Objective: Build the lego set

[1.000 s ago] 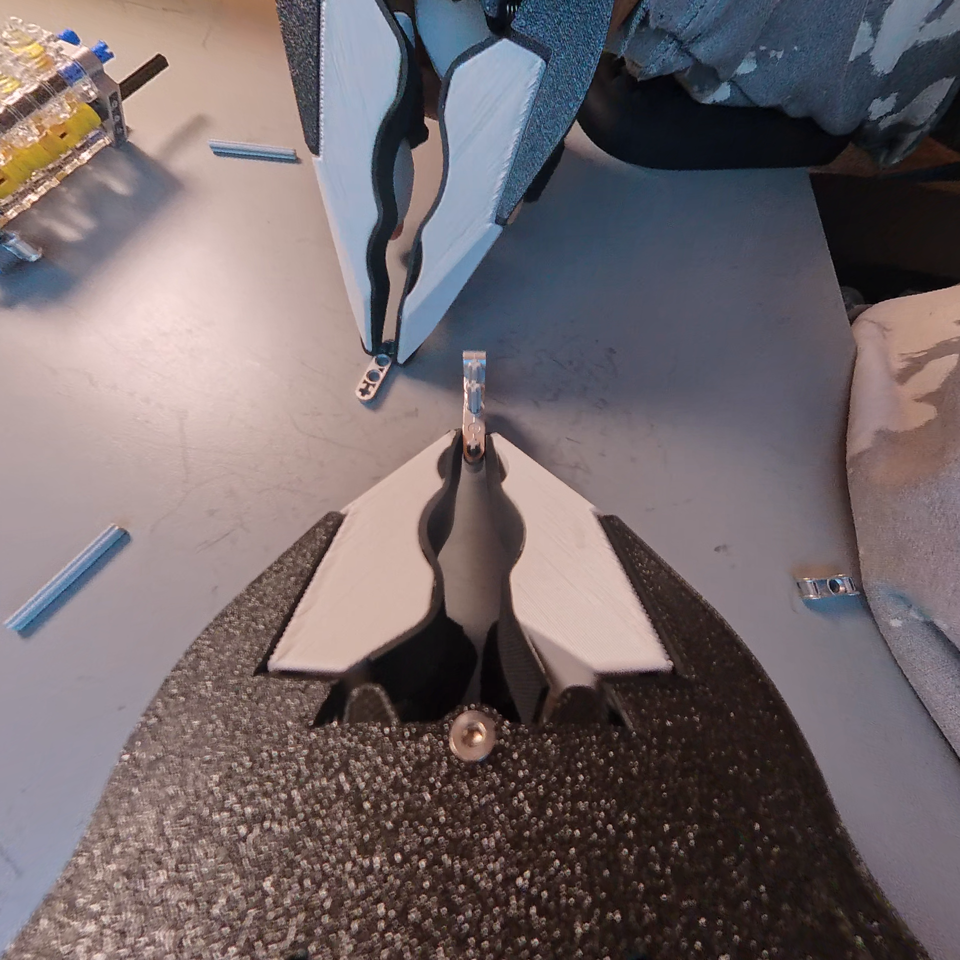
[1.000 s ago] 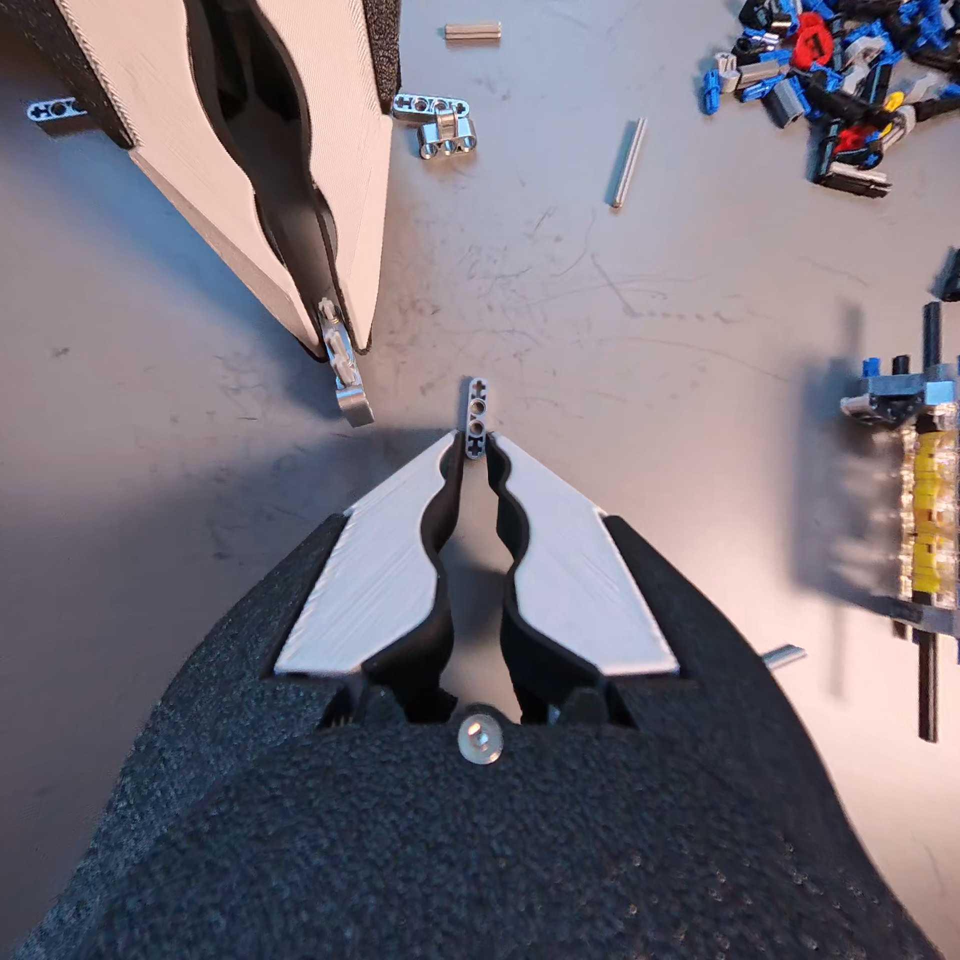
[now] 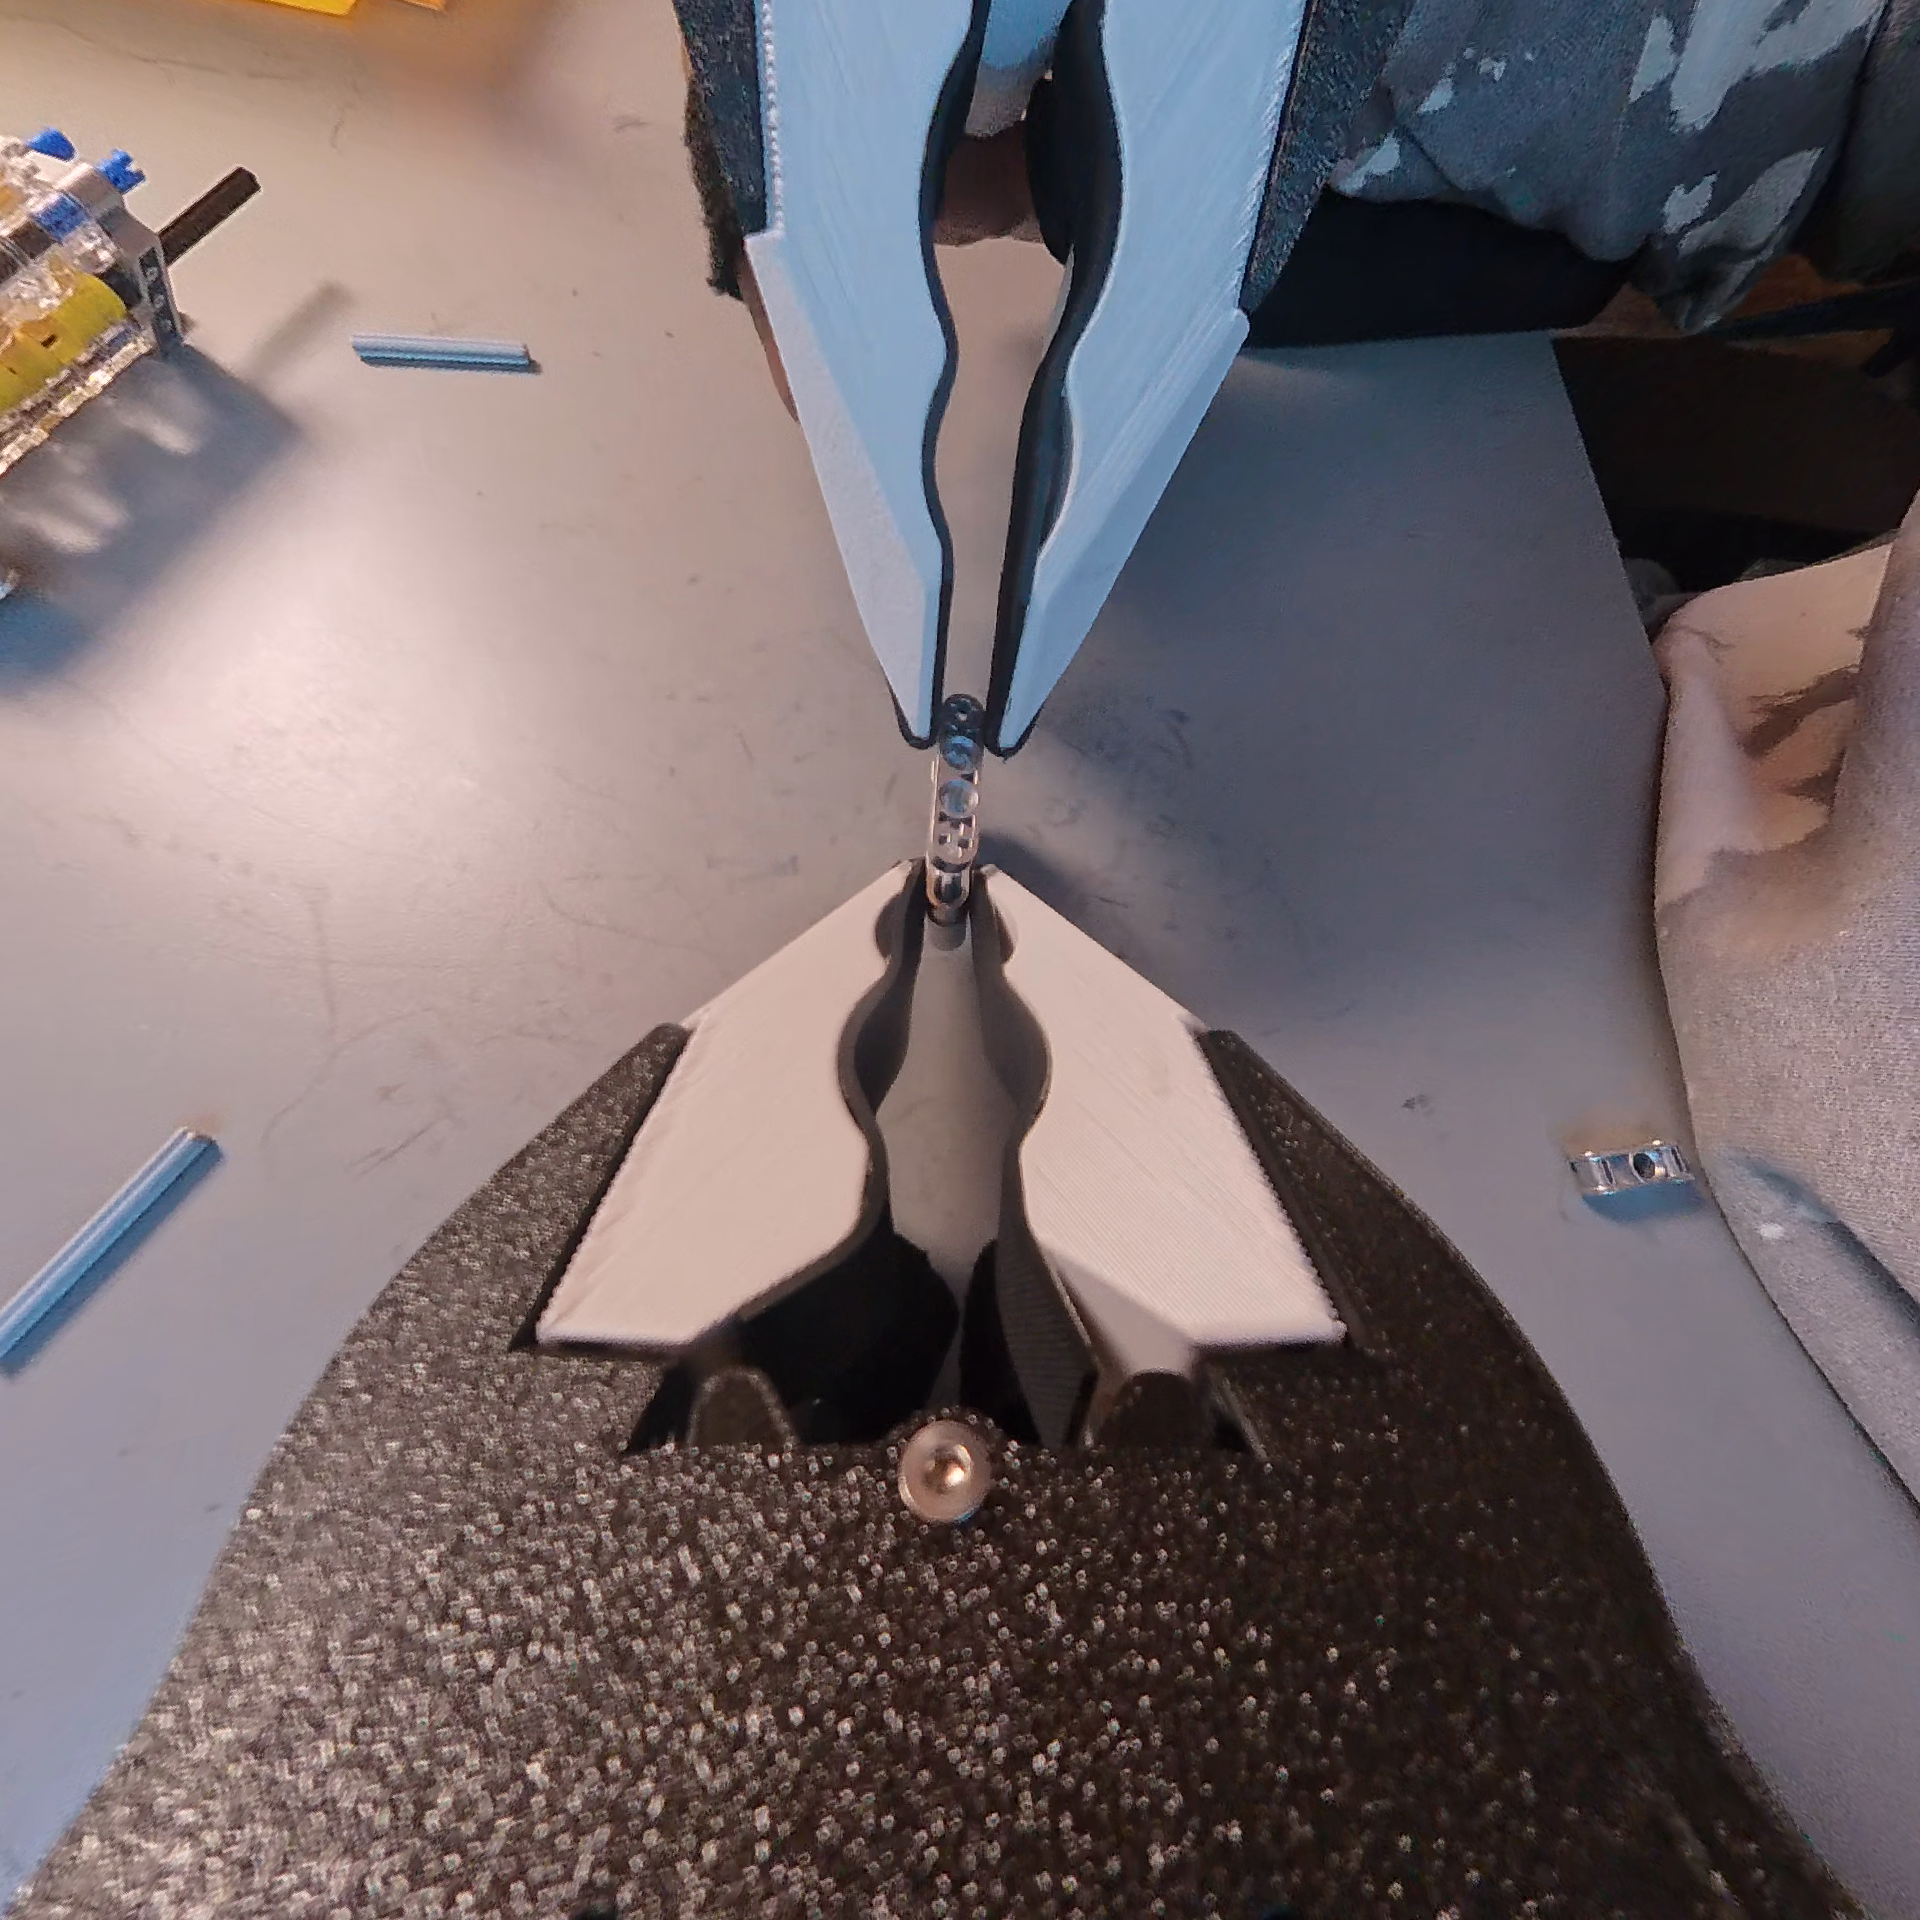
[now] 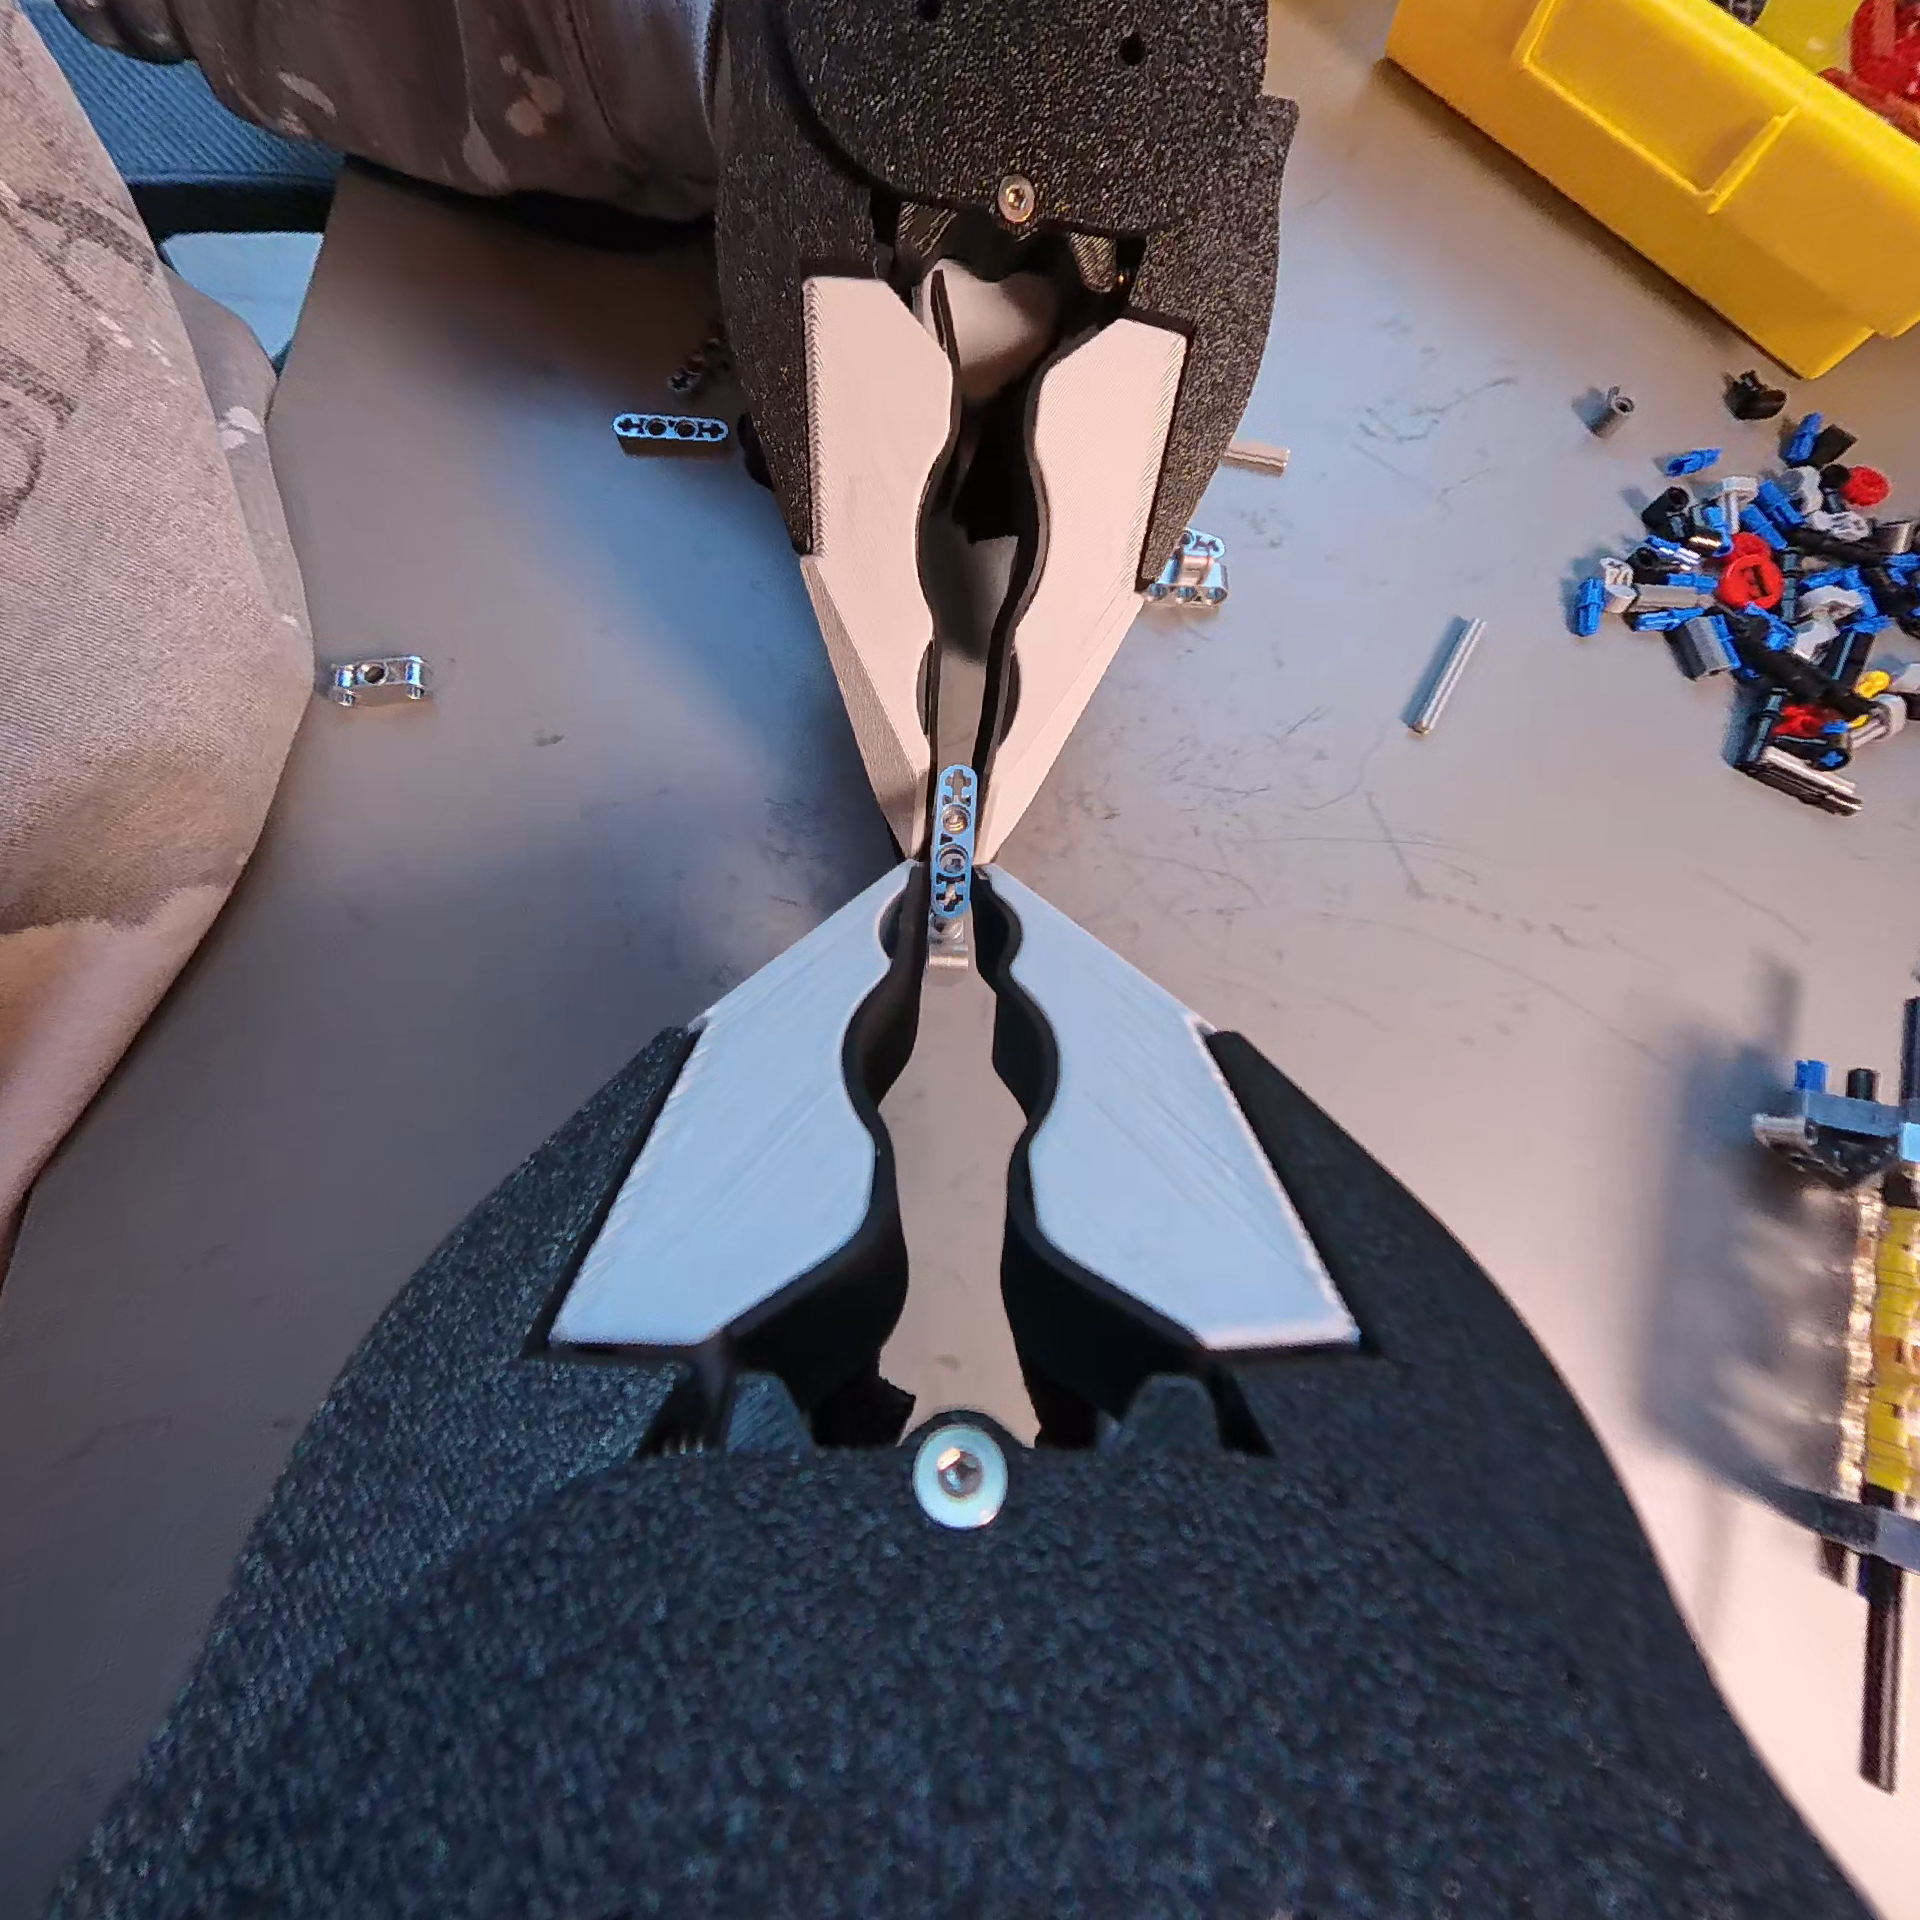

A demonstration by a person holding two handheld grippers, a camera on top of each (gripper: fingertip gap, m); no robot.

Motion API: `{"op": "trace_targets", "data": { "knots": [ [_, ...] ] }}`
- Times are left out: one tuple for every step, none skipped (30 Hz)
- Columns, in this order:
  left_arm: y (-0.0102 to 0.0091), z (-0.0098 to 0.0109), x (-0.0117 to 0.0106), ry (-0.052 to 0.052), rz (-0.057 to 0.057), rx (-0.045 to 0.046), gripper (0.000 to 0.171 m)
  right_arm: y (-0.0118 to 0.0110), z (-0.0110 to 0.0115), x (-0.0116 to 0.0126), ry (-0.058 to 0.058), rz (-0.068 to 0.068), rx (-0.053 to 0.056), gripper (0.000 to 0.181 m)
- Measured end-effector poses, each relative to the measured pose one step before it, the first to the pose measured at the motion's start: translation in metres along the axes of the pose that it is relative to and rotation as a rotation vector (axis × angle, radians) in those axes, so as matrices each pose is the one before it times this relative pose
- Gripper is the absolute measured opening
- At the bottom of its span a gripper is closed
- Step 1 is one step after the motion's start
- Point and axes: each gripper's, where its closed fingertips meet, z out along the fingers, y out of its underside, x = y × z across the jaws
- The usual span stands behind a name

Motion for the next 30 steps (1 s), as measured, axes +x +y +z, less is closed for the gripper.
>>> {"op": "trace_targets", "data": {
  "knots": [
    [0.00007, 0.00006, 0.00007, -0.0021, 0.0044, -0.00014, 0.006, 0.00042, 0.00014, -0.00048, -0.0043, 0.0058, 0.0037, 0.006],
    [0.00012, 0.00002, 0.00014, -0.0016, 0.0043, -0.00058, 0.006, 0.00038, 0.00020, -0.00029, -0.0031, 0.0049, 0.0032, 0.006],
    [-0.00024, 0.00015, 0.00002, -0.0029, 0.0041, 0.00106, 0.006, 0.00255, 0.00091, 0.00004, -0.0003, 0.0046, -0.0120, 0.006],
    [-0.00021, 0.00017, -0.00001, -0.0040, 0.0043, 0.00069, 0.006, 0.00530, 0.00238, 0.00002, 0.0010, -0.0009, -0.0255, 0.005],
    [0.00010, 0.00022, 0.00018, -0.0039, 0.0072, -0.00146, 0.006, 0.00507, 0.00315, -0.00091, -0.0036, 0.0002, -0.0219, 0.005],
    [0.00089, 0.00067, 0.00136, 0.0038, 0.0067, -0.00586, 0.006, -0.00138, 0.00185, -0.00183, -0.0090, 0.0046, 0.0186, 0.004],
    [0.00058, 0.00079, 0.00154, 0.0060, -0.0004, -0.00275, 0.006, -0.00052, 0.00070, -0.00195, -0.0117, 0.0077, 0.0090, 0.004],
    [0.00009, 0.00074, 0.00042, 0.0002, -0.0029, -0.00013, 0.006, 0.00007, -0.00011, -0.00003, 0.0001, -0.0022, 0.0022, 0.004],
    [-0.00002, 0.00013, -0.00052, -0.0036, -0.0011, -0.00106, 0.006, -0.00003, -0.00018, 0.00093, 0.0052, -0.0028, 0.0007, 0.004],
    [0.00013, -0.00036, -0.00076, -0.0019, -0.0009, -0.00045, 0.006, -0.00028, 0.00017, 0.00099, 0.0040, 0.0020, 0.0017, 0.004],
    [0.00018, -0.00056, -0.00041, 0.0019, -0.0033, 0.00179, 0.006, -0.00027, 0.00022, 0.00046, 0.0019, 0.0016, 0.0011, 0.004],
    [0.00023, -0.00037, -0.00004, 0.0041, -0.0056, 0.00231, 0.006, -0.00025, 0.00009, 0.00020, 0.0013, -0.0021, 0.0004, 0.004],
    [0.00027, -0.00018, -0.00007, 0.0027, -0.0039, 0.00181, 0.006, -0.00027, -0.00015, 0.00014, 0.0020, -0.0038, -0.0001, 0.004],
    [0.00003, -0.00011, 0.00014, 0.0012, -0.0007, 0.00050, 0.006, -0.00004, 0.00009, 0.00009, 0.0006, -0.0021, -0.0005, 0.004],
    [0.00002, 0.00001, 0.00021, 0.0003, 0.0021, 0.00019, 0.006, -0.00018, 0.00019, -0.00015, -0.0028, 0.0029, 0.0002, 0.004],
    [0.00008, 0.00016, 0.00035, 0.0003, 0.0037, 0.00005, 0.006, 0.00005, 0.00019, -0.00024, -0.0034, 0.0029, 0.0007, 0.004],
    [-0.00001, 0.00013, 0.00017, -0.0014, 0.0048, 0.00145, 0.006, -0.00015, 0.00002, -0.00033, -0.0020, 0.0015, 0.0017, 0.004],
    [0.00005, -0.00010, 0.00004, -0.0021, 0.0031, 0.00253, 0.006, 0.00008, 0.00007, -0.00019, -0.0018, 0.0024, 0.0000, 0.004],
    [0.00001, -0.00003, -0.00018, -0.0023, 0.0005, 0.00194, 0.006, -0.00009, -0.00002, -0.00021, -0.0008, 0.0019, -0.0003, 0.004],
    [-0.00016, -0.00015, -0.00022, -0.0027, 0.0006, 0.00203, 0.006, 0.00006, 0.00004, 0.00003, 0.0001, -0.0009, 0.0005, 0.004],
    [-0.00033, -0.00035, -0.00002, -0.0024, 0.0020, 0.00310, 0.006, -0.00004, 0.00007, -0.00020, -0.0013, 0.0009, 0.0014, 0.004],
    [-0.00046, -0.00059, -0.00013, -0.0026, 0.0022, 0.00366, 0.006, -0.00006, 0.00002, -0.00002, -0.0005, 0.0008, 0.0022, 0.004],
    [-0.00053, -0.00075, -0.00005, -0.0019, 0.0013, 0.00431, 0.006, 0.00026, -0.00009, -0.00013, -0.0003, 0.0001, 0.0011, 0.004],
    [-0.00091, -0.00084, 0.00003, -0.0004, -0.0003, 0.00616, 0.006, 0.00001, -0.00008, -0.00003, 0.0013, -0.0014, 0.0008, 0.004],
    [-0.00087, -0.00079, 0.00003, 0.0008, -0.0012, 0.00631, 0.007, 0.00015, -0.00008, 0.00003, 0.0011, -0.0001, 0.0008, 0.004],
    [-0.00078, -0.00072, -0.00003, 0.0012, -0.0009, 0.00597, 0.007, 0.00001, -0.00010, -0.00002, 0.0005, 0.0014, 0.0010, 0.004],
    [-0.00106, -0.00072, 0.00024, 0.0013, 0.0008, 0.00669, 0.008, 0.00015, -0.00007, -0.00008, 0.0010, 0.0001, 0.0006, 0.004],
    [-0.00122, -0.00095, 0.00039, 0.0005, 0.0032, 0.00650, 0.010, 0.00006, -0.00005, 0.00000, 0.0009, -0.0001, -0.0002, 0.004],
    [-0.00146, -0.00106, 0.00041, 0.0000, 0.0048, 0.00736, 0.012, 0.00002, -0.00014, -0.00001, 0.0006, -0.0005, -0.0005, 0.004],
    [-0.00155, -0.00132, 0.00019, -0.0012, 0.0031, 0.00875, 0.013, 0.00015, -0.00015, 0.00005, 0.0009, -0.0002, -0.0002, 0.004]
  ]
}}
